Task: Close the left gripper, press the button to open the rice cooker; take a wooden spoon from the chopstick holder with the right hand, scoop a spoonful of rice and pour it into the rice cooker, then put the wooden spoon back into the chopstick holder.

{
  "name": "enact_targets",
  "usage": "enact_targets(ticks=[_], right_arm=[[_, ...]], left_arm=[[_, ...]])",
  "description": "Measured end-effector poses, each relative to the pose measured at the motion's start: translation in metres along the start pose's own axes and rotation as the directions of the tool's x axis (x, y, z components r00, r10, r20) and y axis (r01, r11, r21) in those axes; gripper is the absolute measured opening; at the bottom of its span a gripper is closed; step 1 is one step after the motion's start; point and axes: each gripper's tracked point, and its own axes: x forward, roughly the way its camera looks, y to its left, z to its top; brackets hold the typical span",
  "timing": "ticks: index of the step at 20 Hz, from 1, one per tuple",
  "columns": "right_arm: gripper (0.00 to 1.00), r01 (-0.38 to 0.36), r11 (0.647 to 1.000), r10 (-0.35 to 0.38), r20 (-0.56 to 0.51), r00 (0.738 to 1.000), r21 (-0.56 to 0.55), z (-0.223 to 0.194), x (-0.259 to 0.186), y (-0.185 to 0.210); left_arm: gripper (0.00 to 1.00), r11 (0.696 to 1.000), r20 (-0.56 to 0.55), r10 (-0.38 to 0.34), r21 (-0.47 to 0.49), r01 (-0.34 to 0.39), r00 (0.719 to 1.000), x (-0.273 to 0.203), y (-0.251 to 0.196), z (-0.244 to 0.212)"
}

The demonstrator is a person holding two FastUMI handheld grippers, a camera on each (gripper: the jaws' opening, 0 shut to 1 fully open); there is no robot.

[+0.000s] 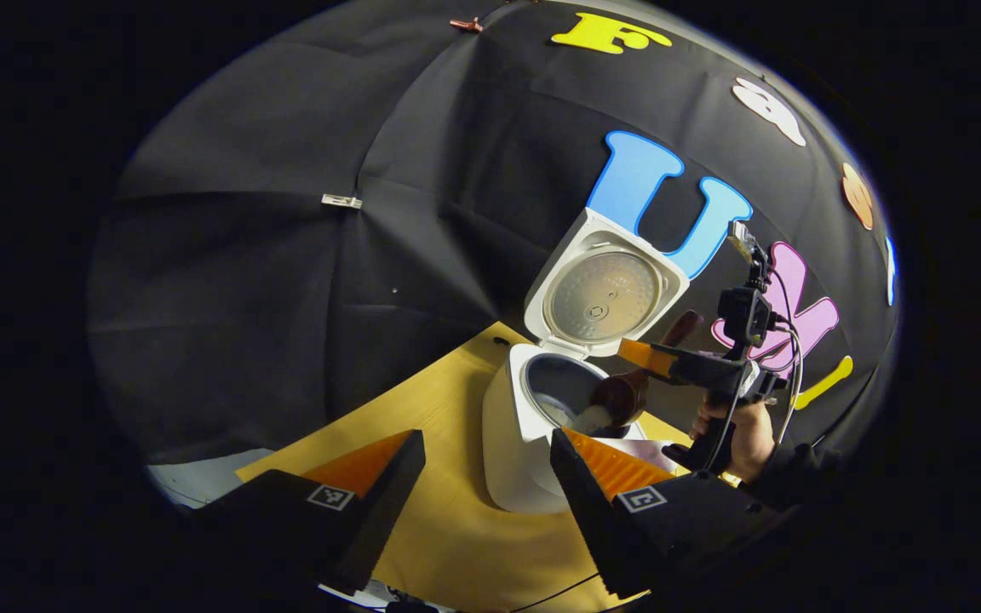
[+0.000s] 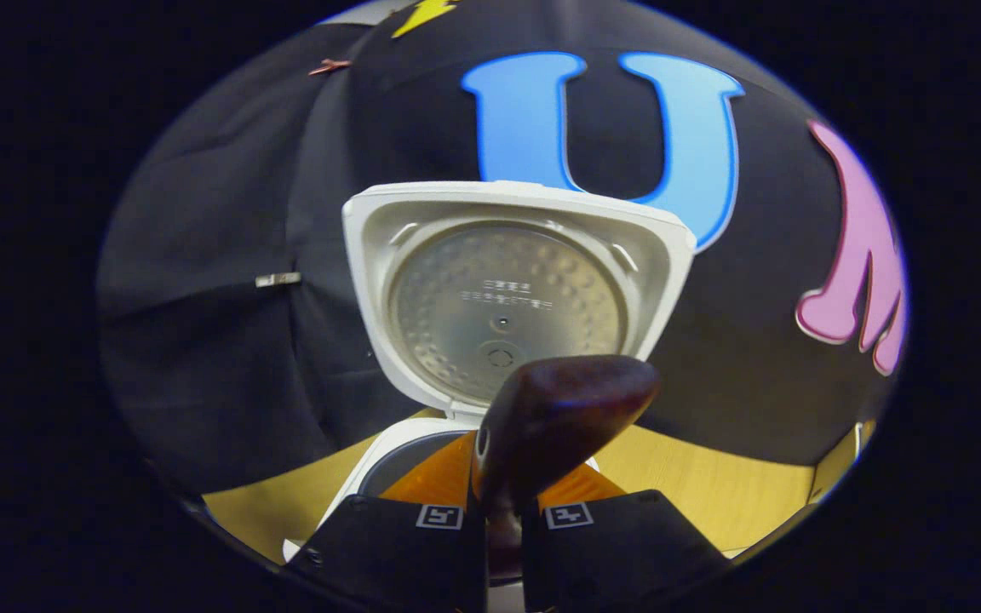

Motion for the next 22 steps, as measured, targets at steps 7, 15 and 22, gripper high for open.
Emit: enact_targets(ticks=[7, 15, 22], right_arm=[[0.20, -0.016, 0.992, 0.017, 0.008, 1.000, -0.123, -0.007, 0.003, 0.017], [0.20, 0.004, 0.973, 0.017, -0.090, 0.996, 0.229, -0.010, 0.000, -0.007], [0.20, 0.060, 0.864, -0.022, -0.083, 0.996, 0.500, 0.015, -0.027, -0.063]], left_arm=[[0.96, 1.000, 0.030, 0.009, 0.004, -0.009, 1.000, 0.001, 0.009, 0.008], [0.96, 0.997, 0.050, -0.005, 0.072, 0.001, 0.999, 0.001, 0.008, 0.017], [0.96, 0.996, 0.074, -0.054, 0.071, 0.049, 0.996, -0.006, -0.026, 0.032]])
